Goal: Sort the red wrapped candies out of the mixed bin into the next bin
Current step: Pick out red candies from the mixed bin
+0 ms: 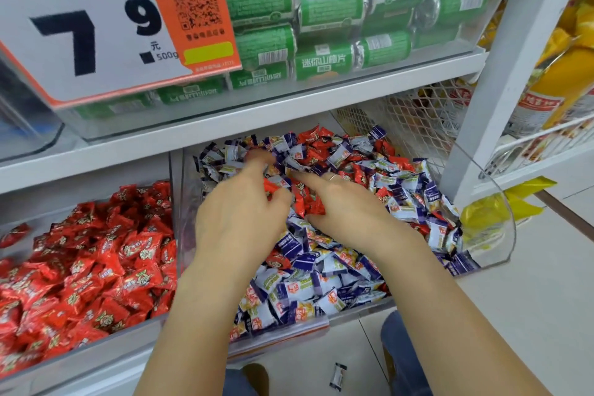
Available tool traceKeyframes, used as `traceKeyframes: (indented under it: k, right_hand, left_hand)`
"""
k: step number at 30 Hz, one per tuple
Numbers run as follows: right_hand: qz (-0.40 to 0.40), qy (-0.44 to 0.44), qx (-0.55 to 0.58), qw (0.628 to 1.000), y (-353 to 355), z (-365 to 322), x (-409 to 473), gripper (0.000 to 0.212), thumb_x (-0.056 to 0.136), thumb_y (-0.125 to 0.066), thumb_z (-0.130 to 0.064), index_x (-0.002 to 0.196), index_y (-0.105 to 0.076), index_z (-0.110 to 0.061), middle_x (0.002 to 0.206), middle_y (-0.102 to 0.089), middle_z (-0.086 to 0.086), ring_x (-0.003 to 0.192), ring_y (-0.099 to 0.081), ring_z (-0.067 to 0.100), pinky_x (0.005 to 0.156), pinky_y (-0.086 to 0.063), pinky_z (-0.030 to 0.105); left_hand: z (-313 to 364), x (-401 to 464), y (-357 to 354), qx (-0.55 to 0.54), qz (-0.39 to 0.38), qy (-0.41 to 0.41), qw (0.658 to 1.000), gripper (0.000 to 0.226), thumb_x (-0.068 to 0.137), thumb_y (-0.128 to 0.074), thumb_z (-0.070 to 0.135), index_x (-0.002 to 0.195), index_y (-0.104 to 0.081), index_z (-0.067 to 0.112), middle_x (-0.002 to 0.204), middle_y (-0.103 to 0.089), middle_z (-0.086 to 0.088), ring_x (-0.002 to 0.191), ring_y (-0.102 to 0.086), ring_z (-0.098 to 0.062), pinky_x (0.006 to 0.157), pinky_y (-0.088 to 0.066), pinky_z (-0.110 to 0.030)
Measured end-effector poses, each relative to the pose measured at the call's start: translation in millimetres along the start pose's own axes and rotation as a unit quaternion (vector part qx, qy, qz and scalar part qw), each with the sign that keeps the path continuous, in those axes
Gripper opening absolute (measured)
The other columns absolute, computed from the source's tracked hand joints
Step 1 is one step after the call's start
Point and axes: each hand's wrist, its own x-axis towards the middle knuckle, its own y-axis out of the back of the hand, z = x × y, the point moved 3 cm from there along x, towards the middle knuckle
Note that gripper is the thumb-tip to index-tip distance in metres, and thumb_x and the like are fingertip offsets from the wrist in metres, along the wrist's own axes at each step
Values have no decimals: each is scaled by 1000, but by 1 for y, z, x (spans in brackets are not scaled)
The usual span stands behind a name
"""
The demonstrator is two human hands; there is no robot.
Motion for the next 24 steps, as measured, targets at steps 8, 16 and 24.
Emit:
traceKeyframes:
  k: [8,16,24]
  right_hand:
    - [32,-6,-76,997,1,0,-8,41,92,-52,-30,130,-44,-18,117,-53,9,99,-58,30,64,-35,30]
    - [91,-32,-18,995,23,15,-21,27,97,-47,-37,118,-53,-21,82,-57,-3,75,-56,21,59,-39,32]
    - [75,-100,0,992,40,41,-46,25,94,-56,-34,114,-63,-21,77,-62,0,74,-56,20,65,-41,31]
  left_hand:
    - [11,2,-29,114,-30,-57,991,43,85,-55,57,121,-56,35,113,-64,4,105,-59,-20,68,-42,-29]
    - [-2,10,-14,-20,5,-23,1000,27,83,-59,56,91,-61,30,79,-61,6,69,-56,-16,59,-42,-27]
    - [13,6,-30,65,1,-86,994,25,89,-52,32,113,-58,31,99,-63,4,87,-59,-21,60,-41,-29]
